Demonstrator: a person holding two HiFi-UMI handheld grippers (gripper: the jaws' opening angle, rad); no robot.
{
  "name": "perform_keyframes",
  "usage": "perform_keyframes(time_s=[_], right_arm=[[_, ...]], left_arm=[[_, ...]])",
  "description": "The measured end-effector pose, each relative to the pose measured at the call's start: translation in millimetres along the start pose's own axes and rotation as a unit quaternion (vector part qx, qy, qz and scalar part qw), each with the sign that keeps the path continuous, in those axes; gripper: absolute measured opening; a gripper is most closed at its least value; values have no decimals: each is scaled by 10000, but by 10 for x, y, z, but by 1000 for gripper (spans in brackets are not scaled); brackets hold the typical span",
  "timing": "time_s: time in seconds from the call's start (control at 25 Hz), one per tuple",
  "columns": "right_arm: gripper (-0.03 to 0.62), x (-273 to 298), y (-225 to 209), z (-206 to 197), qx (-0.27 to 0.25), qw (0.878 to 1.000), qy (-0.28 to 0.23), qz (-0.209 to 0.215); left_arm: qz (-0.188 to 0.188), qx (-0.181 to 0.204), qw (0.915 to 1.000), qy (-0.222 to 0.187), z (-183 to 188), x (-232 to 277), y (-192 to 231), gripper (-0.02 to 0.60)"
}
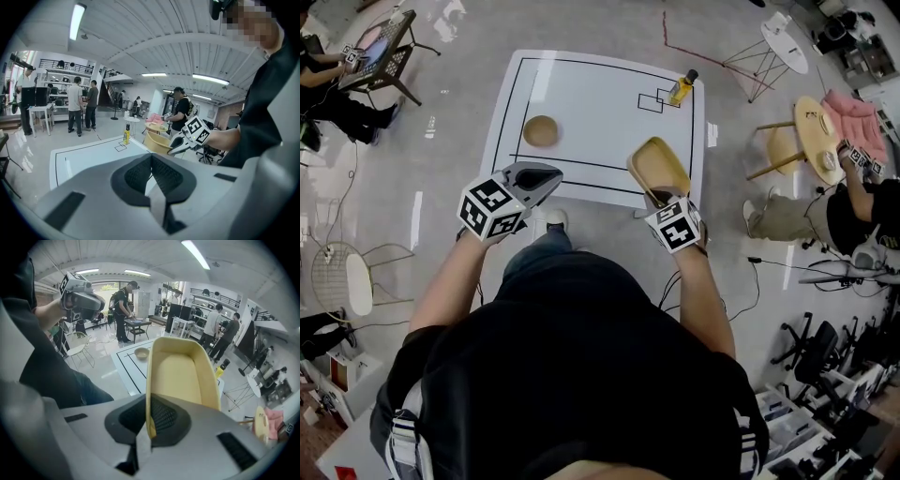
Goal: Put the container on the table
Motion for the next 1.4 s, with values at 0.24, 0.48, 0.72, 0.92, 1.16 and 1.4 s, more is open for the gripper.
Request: perform_keyframes(time_s=[0.24,0.48,0.72,0.92,1.16,1.4], right_arm=[[8,116,-33,159,38,9999,151,75],[8,208,-107,354,107,9996,228,85],[8,298,-227,527,191,9993,328,67],[8,369,-286,667,248,9988,406,92],[8,466,-365,797,344,9982,482,118],[8,549,-466,972,416,9977,525,120]], left_arm=[[-128,-8,9999,3,34,60,210,8],[-241,-69,9997,-21,69,75,488,8],[-401,-78,9992,23,128,161,777,8],[-505,-29,9987,18,250,222,1001,8],[-630,-17,9980,64,316,286,1234,8],[-687,-61,9976,85,363,307,1504,8]])
Point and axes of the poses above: the fingertips, and each gripper's own axes: x forward along the fingers, y to its left, z out of its top, the point moved 5 cm from there along -x, backward along the fingers, and after that the axes turned 15 degrees about y, right-handed, at the moved point
